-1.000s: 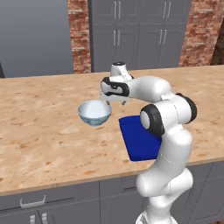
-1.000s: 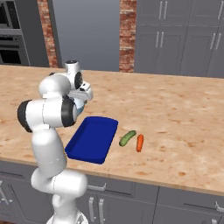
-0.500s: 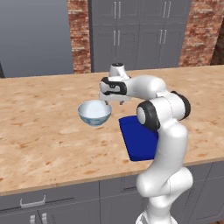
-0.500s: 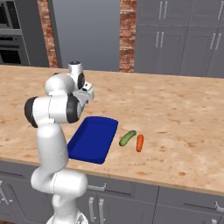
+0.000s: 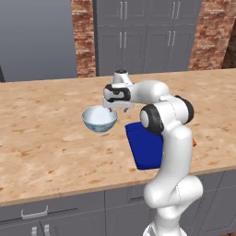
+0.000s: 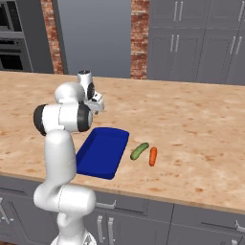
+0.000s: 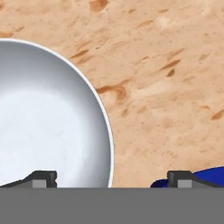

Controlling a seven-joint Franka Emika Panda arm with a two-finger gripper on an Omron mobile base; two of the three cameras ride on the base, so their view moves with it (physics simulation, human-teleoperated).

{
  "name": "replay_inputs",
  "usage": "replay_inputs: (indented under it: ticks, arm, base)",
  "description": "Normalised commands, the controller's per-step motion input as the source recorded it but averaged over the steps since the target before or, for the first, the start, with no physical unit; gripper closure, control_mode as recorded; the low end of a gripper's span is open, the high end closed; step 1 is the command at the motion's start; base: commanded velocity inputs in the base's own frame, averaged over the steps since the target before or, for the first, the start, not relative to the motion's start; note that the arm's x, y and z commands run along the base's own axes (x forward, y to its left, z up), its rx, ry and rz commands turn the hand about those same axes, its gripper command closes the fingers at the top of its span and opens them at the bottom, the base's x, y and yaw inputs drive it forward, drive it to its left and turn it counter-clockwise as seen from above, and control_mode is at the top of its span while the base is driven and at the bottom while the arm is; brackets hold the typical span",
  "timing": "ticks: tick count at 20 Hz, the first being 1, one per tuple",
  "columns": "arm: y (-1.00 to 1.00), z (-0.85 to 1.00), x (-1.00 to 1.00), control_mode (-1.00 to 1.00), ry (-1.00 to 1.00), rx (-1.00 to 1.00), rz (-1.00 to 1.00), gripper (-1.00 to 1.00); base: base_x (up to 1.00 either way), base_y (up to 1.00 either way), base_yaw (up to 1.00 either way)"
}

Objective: Place the two vegetables and bowl onto the tray for setting up a vegetable dip station.

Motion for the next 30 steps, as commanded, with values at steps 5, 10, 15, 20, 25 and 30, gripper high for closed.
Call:
replay_inputs:
  ticks: [5,10,15,20,25,30]
  arm:
    - [0.00,-0.29,0.15,-1.00,0.00,0.00,0.00,-1.00]
    - [0.00,-0.26,0.10,-1.00,0.00,0.00,0.00,-1.00]
    - [0.05,-0.12,0.07,-1.00,0.00,0.00,0.00,-1.00]
    - [0.03,-0.13,0.02,-1.00,0.00,0.01,0.00,1.00]
    - [0.01,-0.08,0.00,-1.00,0.00,0.00,0.00,1.00]
    - [0.00,-0.01,0.00,-1.00,0.00,0.00,0.00,1.00]
  base:
    - [0.00,0.00,0.00]
    - [0.00,0.00,0.00]
    - [0.00,0.00,0.00]
    - [0.00,0.00,0.00]
    - [0.00,0.00,0.00]
    - [0.00,0.00,0.00]
